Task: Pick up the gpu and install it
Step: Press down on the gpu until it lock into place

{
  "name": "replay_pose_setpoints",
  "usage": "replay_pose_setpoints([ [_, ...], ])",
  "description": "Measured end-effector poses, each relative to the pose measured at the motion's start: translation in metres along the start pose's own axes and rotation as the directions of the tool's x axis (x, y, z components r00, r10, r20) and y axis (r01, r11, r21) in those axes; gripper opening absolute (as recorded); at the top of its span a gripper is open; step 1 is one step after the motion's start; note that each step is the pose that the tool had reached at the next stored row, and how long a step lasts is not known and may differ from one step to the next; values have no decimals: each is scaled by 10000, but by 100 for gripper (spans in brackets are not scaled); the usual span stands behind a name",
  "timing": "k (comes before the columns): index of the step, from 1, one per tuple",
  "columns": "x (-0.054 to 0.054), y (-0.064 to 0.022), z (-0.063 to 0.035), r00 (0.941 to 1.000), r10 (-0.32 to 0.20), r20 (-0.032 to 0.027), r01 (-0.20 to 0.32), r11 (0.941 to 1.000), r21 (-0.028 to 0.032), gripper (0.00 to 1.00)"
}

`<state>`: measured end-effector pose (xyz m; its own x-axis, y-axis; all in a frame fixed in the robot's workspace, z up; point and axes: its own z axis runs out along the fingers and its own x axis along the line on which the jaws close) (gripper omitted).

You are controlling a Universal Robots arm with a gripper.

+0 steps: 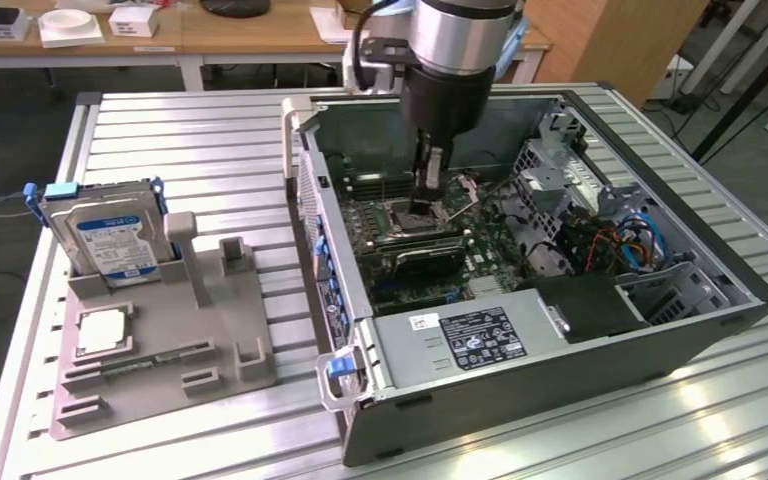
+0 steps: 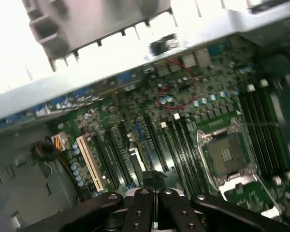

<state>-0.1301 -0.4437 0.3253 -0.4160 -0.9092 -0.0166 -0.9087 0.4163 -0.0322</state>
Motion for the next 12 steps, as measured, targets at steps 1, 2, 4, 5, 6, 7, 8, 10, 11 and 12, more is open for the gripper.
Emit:
replay_pose_setpoints([
  [1,-14,4,-26,9990,448,13,-448,9990,-10,13],
  [2,-29,8,-53,9958,918,23,-918,9958,-23,13],
  [4,-61,18,-111,9814,1918,43,-1918,9814,-52,13],
  [5,-79,23,-142,9696,2445,51,-2444,9696,-69,13],
  [6,-100,28,-176,9534,3017,59,-3017,9534,-89,13],
  [7,-120,33,-210,9334,3587,64,-3586,9334,-111,13],
  [8,-141,38,-244,9101,4142,67,-4141,9101,-134,13],
  [10,-183,47,-308,8568,5156,66,-5154,8568,-178,13],
  [11,-202,51,-338,8277,5611,61,-5609,8276,-199,13],
  [12,-222,55,-367,7975,6032,56,-6030,7974,-220,13],
])
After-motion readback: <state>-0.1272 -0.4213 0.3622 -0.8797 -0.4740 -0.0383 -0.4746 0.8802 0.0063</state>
